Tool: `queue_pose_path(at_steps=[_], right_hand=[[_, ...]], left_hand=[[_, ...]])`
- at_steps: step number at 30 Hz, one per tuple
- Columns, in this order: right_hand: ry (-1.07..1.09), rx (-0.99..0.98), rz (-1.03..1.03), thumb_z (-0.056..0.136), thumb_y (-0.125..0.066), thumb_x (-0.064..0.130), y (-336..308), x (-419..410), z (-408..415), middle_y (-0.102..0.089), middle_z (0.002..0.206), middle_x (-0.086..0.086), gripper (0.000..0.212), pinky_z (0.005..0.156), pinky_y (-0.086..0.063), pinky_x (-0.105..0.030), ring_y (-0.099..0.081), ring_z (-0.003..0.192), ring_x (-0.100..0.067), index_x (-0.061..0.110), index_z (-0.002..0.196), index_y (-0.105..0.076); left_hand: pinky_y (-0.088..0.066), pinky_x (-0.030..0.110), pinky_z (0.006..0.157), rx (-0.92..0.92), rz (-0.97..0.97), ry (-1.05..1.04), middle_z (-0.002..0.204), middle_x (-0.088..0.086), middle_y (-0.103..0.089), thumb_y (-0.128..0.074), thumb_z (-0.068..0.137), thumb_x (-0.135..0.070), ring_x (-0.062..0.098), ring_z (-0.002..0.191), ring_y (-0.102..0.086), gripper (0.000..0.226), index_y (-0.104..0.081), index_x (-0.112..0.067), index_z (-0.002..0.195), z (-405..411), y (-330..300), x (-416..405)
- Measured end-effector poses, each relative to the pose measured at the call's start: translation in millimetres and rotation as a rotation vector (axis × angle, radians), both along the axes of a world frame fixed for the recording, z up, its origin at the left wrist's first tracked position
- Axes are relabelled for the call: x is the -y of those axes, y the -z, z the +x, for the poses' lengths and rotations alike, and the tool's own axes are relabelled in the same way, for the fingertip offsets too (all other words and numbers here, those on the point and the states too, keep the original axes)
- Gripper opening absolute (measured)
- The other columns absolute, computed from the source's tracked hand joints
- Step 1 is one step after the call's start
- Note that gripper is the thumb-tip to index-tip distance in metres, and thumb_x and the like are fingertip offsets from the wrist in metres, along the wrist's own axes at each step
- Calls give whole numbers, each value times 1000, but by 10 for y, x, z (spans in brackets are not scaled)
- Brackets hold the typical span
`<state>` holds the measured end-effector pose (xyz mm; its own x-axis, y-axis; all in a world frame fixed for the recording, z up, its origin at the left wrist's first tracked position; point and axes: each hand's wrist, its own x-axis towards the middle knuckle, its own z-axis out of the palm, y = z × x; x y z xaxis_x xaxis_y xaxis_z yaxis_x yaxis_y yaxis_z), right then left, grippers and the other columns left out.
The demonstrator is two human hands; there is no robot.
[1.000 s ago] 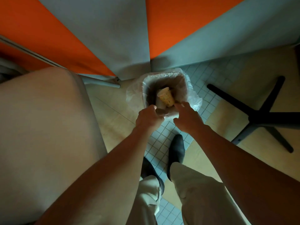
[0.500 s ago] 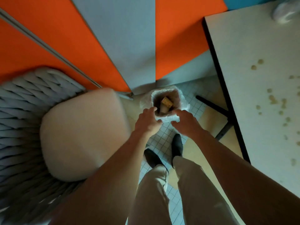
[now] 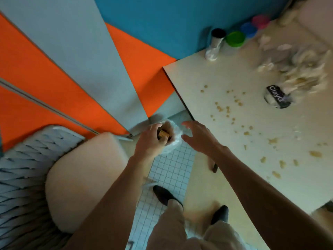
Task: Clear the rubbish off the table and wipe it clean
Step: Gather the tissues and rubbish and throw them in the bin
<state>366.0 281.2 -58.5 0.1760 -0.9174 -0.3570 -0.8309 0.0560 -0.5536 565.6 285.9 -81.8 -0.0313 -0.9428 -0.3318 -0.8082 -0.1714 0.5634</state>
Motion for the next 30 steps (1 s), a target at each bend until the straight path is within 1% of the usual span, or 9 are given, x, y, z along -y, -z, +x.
queue_pose_path(at_steps=[5,7,10,13,15,18,21,25,30], right_hand=[[112,7,-59,93,-60,33,-261,-451,-846,-56,133,-2,50,98,-46,-35,-56,118,-21,27,141,-47],[141,12,-79,93,-60,33,-336,-660,-1161,-55,133,-1,49,95,-45,-33,-58,115,-20,27,140,-48],[201,28,-91,93,-61,34,-401,-1016,-1650,-55,132,-2,49,95,-46,-35,-58,114,-22,28,140,-48],[253,33,-93,92,-61,34,-431,-1342,-2116,-55,132,-2,50,97,-47,-37,-57,116,-23,28,140,-48],[284,38,-92,92,-61,35,-454,-1539,-2411,-54,133,-2,50,97,-47,-39,-59,114,-23,29,140,-47],[344,45,-94,92,-61,35,-488,-1767,-2807,-54,134,-3,51,95,-47,-36,-59,112,-23,28,141,-48],[397,51,-98,92,-61,35,-495,-1920,-3114,-53,134,-3,52,97,-47,-37,-57,118,-23,27,141,-46],[456,54,-102,91,-61,37,-449,-1998,-3446,-52,133,-1,55,98,-47,-37,-56,120,-20,30,142,-42],[469,37,-96,93,-61,37,-387,-1882,-3836,-46,140,0,58,101,-46,-37,-53,124,-20,31,146,-37]], left_hand=[[-43,44,107,-23,-45,74,133,0,-60,-60,83,-43,22,127,-53,54,-55,-25,134,-696,-240,-276],[-42,42,108,-28,-29,77,133,1,-60,-62,86,-40,21,127,-53,53,-54,-24,136,-1030,-309,-415],[-41,42,108,-8,-39,123,126,7,-63,-64,86,-39,26,122,-55,55,-54,-22,138,-1580,-406,-669],[-35,38,113,22,-36,197,142,7,-52,-63,91,-37,25,133,-47,57,-49,-22,144,-2144,-492,-897],[-36,38,112,26,-26,228,149,5,-44,-61,93,-36,25,137,-43,57,-45,-25,146,-2503,-525,-1032],[-40,41,110,30,-27,287,150,2,-42,-59,94,-39,24,136,-44,56,-44,-28,146,-2954,-565,-1177],[-43,42,106,48,-33,335,150,-2,-41,-58,94,-42,22,134,-46,54,-44,-31,145,-3276,-573,-1228],[-44,38,104,56,-56,368,148,-3,-42,-58,94,-40,21,133,-47,52,-45,-31,144,-3612,-536,-1172],[-45,35,102,53,-82,376,146,-4,-43,-58,95,-37,19,130,-49,51,-46,-30,144,-3976,-440,-910]])
